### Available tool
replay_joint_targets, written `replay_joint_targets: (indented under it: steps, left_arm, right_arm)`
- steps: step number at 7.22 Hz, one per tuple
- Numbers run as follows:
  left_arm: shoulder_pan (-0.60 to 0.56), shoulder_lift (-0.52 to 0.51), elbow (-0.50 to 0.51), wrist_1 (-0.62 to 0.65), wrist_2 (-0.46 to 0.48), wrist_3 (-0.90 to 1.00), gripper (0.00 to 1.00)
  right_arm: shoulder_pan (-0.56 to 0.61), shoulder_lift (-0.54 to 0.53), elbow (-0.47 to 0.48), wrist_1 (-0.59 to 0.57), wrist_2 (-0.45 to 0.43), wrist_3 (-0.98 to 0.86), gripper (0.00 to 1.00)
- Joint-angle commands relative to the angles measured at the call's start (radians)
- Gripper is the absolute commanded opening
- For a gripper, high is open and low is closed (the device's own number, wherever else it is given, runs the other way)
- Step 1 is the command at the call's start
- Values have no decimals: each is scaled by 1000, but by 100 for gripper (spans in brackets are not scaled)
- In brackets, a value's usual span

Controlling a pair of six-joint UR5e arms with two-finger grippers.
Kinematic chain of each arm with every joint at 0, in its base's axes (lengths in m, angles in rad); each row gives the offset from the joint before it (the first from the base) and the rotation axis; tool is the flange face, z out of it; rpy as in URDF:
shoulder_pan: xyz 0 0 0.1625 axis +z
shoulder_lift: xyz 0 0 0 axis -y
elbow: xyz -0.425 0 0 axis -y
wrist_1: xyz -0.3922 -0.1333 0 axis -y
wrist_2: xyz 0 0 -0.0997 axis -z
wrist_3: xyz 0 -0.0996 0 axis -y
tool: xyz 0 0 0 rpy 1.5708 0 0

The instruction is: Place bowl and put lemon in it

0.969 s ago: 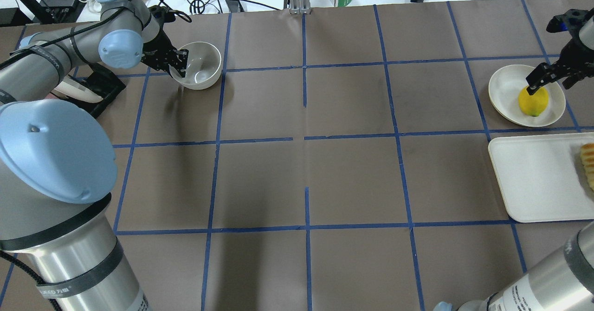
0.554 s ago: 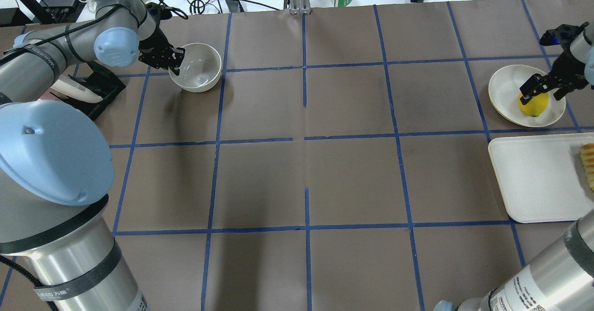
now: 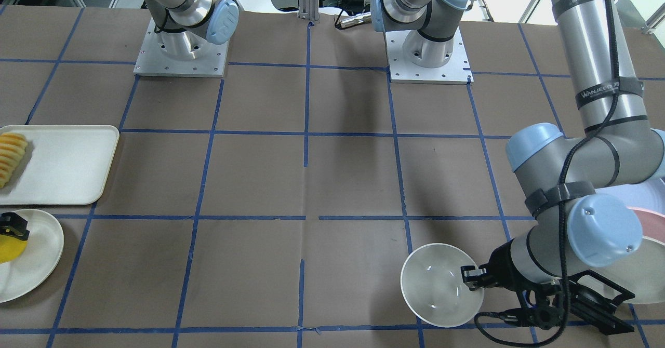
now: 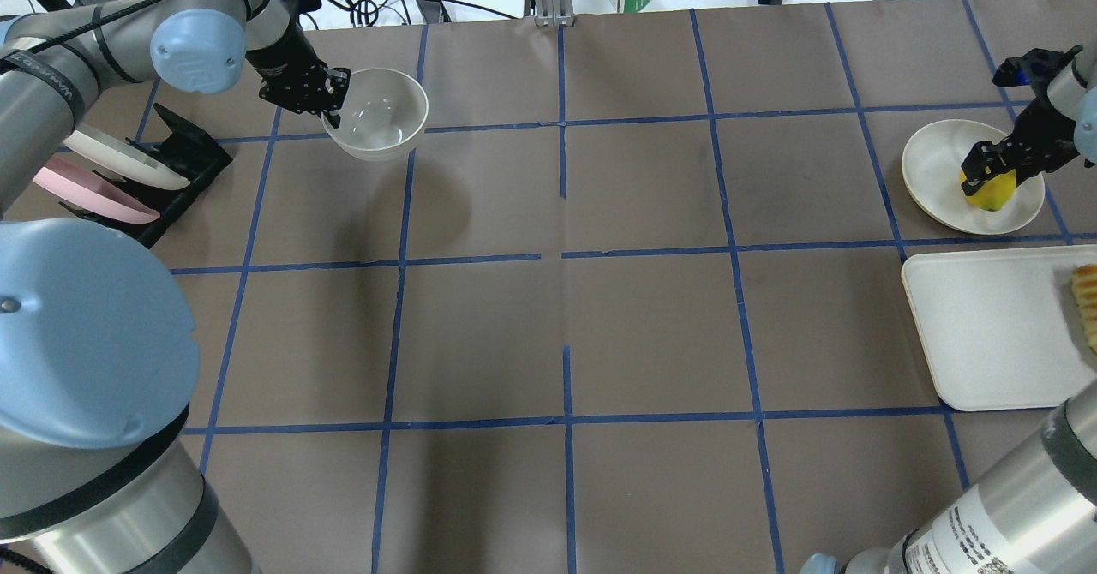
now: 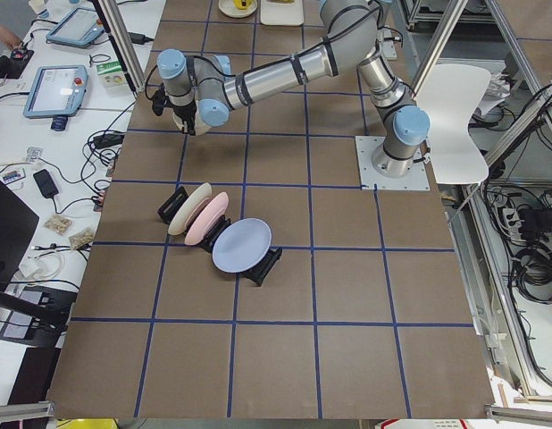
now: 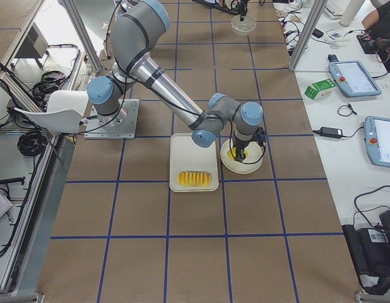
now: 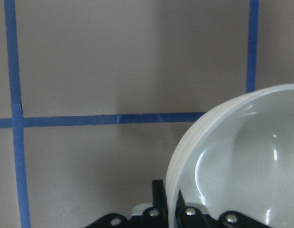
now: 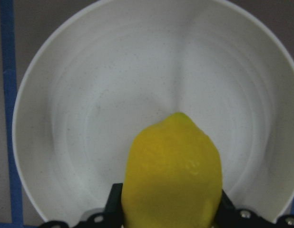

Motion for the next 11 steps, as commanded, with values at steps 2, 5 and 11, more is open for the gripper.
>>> replay_joint_targets:
  steps: [2,5,11]
  left_arm:
    - [-224,69,-82,-26,-86,-253,0]
    - [-301,81,-332,319,-86,-384,0]
    - [-338,148,-405,382,-15,-383,99]
  right_arm:
    - [11,-254,-7,222,-1,3,16]
    - [49,-319,6,299,2,3,16]
    - [527,-322,0,318,42,591,15]
